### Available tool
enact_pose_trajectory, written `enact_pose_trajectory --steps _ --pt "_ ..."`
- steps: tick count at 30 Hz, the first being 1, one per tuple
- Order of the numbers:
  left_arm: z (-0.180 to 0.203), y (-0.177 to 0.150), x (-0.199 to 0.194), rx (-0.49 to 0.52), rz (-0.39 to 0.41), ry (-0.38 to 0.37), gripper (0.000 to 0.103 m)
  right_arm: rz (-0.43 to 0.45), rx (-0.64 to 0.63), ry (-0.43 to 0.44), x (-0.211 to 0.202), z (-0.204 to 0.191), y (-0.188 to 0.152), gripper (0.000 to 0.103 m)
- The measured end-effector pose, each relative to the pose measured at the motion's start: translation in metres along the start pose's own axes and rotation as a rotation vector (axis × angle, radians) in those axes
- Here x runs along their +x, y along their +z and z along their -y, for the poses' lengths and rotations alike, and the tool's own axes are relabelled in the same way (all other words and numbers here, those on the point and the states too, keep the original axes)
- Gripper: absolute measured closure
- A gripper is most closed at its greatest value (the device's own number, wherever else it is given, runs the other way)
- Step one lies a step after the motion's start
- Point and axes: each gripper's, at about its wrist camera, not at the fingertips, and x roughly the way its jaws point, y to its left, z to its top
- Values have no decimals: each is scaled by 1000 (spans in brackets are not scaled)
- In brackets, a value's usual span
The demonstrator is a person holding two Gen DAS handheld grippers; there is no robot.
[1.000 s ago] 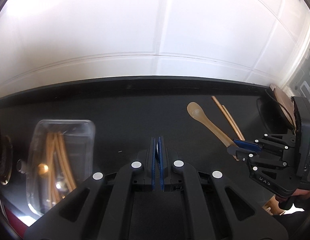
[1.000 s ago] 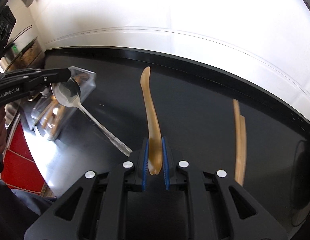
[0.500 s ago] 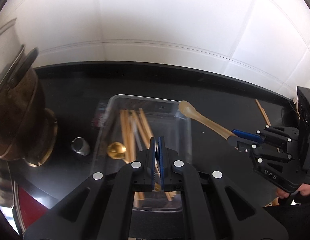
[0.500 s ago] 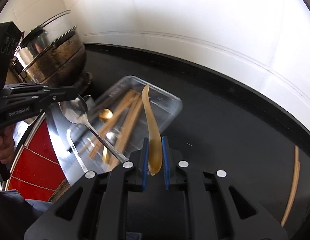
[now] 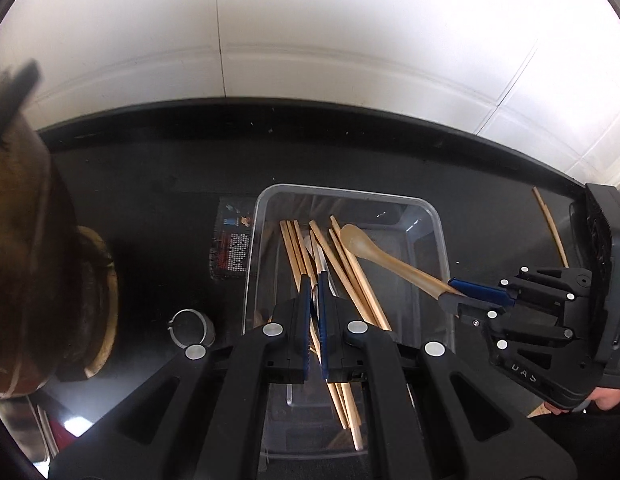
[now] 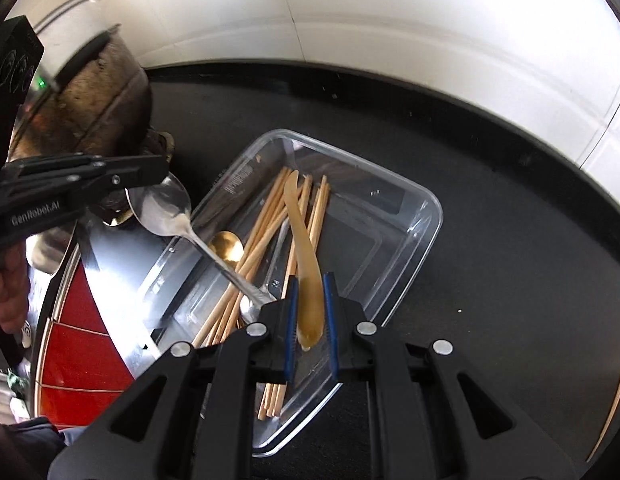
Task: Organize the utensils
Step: 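Open both tools to drop the spatula and spoon into the container, then move both open tools back to the last two chopsticks on the tray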
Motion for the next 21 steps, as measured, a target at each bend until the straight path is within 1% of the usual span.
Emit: enact_pose_trajectory --steps 5,8,9,10,11,12,13,15,21 --pt "2 3 26 3 -28 -18 100 -38 50 6 14 7 7 90" --pt "-1 2 39 9 -34 15 99 -56 90 27 22 13 11 90" --pt "-2 1 41 5 -39 22 97 -64 100 29 25 14 12 89" --pt "-5 -1 46 -9 -54 28 86 -74 111 31 27 15 13 80" --pt "-8 -4 49 -26 -64 22 71 -86 115 44 28 17 13 69" --pt "-11 -7 48 -44 -62 21 31 -81 112 43 26 17 12 43" --pt "-12 -10 46 -56 -45 25 18 -58 105 30 21 18 12 35" --pt "-10 -15 42 -62 -18 44 18 -27 93 14 13 19 11 35" --pt "2 -32 38 -86 -23 58 18 15 114 -9 -9 36 1 35"
